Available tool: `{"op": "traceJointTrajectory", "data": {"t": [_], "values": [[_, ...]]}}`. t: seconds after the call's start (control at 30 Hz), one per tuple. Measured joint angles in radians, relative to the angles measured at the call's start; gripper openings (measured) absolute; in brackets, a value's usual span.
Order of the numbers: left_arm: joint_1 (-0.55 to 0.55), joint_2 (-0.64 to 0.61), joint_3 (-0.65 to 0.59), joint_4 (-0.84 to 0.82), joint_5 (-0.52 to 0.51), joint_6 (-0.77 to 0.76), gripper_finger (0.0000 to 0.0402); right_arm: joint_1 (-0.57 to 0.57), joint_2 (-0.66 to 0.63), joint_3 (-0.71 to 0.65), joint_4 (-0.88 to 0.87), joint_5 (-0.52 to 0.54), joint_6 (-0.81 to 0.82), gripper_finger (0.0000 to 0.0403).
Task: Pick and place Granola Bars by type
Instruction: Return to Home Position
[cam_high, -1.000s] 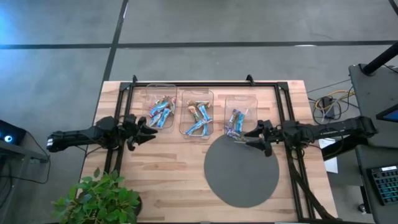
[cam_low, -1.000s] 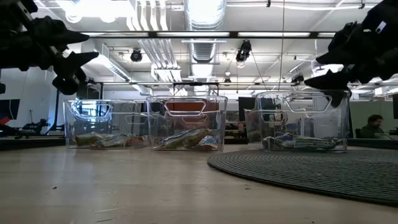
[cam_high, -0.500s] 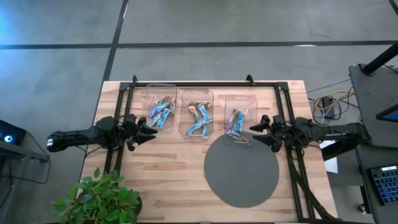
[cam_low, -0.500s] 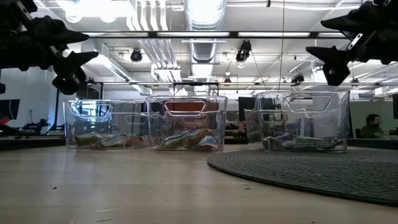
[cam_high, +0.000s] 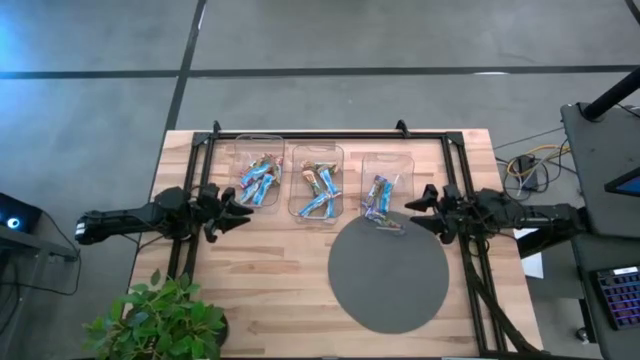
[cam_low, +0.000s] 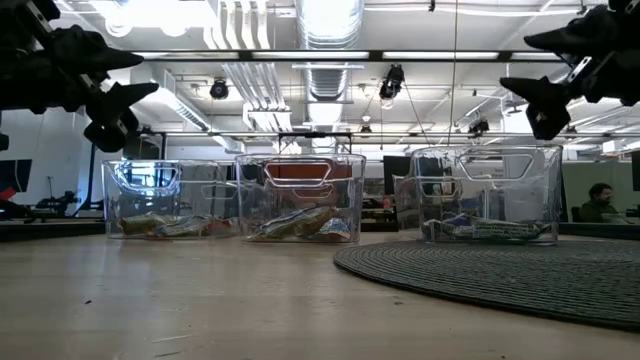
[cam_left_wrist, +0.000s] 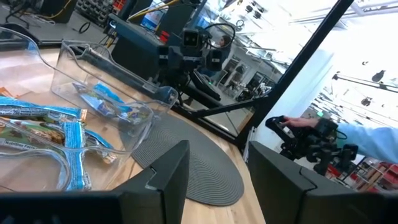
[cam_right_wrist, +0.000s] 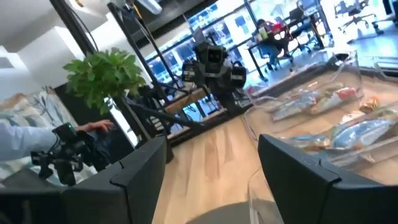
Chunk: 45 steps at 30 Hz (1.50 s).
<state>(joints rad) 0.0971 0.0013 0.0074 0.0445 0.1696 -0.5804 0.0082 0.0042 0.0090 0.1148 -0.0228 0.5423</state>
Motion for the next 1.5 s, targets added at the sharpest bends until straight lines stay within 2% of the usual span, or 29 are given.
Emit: {"op": "traceJointTrajectory", "data": {"t": [0.33,1.2,1.5], "values": [[0.000,0.000,0.000,-0.004,-0.010,0.000,0.0147,0.000,-0.004,0.000,-0.101,0.004,0.000,0.0244],[-0.012,0.000,-0.001,-0.002,-0.011,0.000,0.0147,0.000,0.019,0.000,-0.106,0.007,0.000,0.0244],[-0.055,0.000,-0.001,-0.002,-0.011,0.000,0.0147,0.000,0.024,0.000,-0.106,0.007,0.000,0.0244]]}}
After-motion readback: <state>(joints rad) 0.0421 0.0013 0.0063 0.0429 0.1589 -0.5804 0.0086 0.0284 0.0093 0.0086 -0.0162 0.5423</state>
